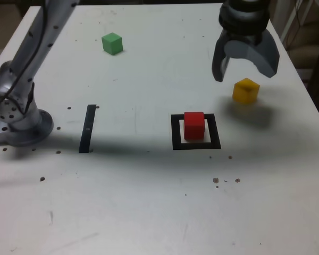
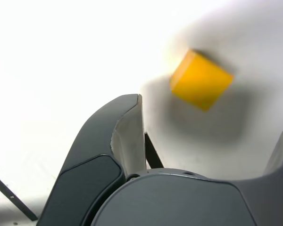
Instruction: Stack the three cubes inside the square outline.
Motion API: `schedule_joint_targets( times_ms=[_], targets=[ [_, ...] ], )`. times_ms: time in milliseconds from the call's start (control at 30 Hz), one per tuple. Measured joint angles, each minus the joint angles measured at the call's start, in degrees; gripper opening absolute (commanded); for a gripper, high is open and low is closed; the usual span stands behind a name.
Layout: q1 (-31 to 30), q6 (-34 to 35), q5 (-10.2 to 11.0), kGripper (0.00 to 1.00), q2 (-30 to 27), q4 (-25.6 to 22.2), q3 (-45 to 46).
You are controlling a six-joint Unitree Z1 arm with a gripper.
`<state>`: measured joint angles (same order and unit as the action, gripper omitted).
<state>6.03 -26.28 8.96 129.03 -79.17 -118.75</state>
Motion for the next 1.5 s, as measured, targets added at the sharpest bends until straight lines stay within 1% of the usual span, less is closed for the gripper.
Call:
schedule_joint_targets(
  times_ms=[200,367,600,800,1233,1500],
  targets=[
    [2.6,-3.5,-0.1,0.99,3.9,-1.4,-5.7],
    [3.8,-7.1,0.0,1.0,5.0,-1.6,-7.0],
    [3.8,-19.6,-0.2,1.0,5.0,-1.6,-7.0],
    [3.6,-30.6,-0.3,0.99,5.0,-2.9,-7.0],
    [2.2,-30.4,0.3,0.98,7.2,-2.8,-7.0],
    [1.6,-28.8,1.3,0.91,9.6,-2.3,-7.3]
  ],
)
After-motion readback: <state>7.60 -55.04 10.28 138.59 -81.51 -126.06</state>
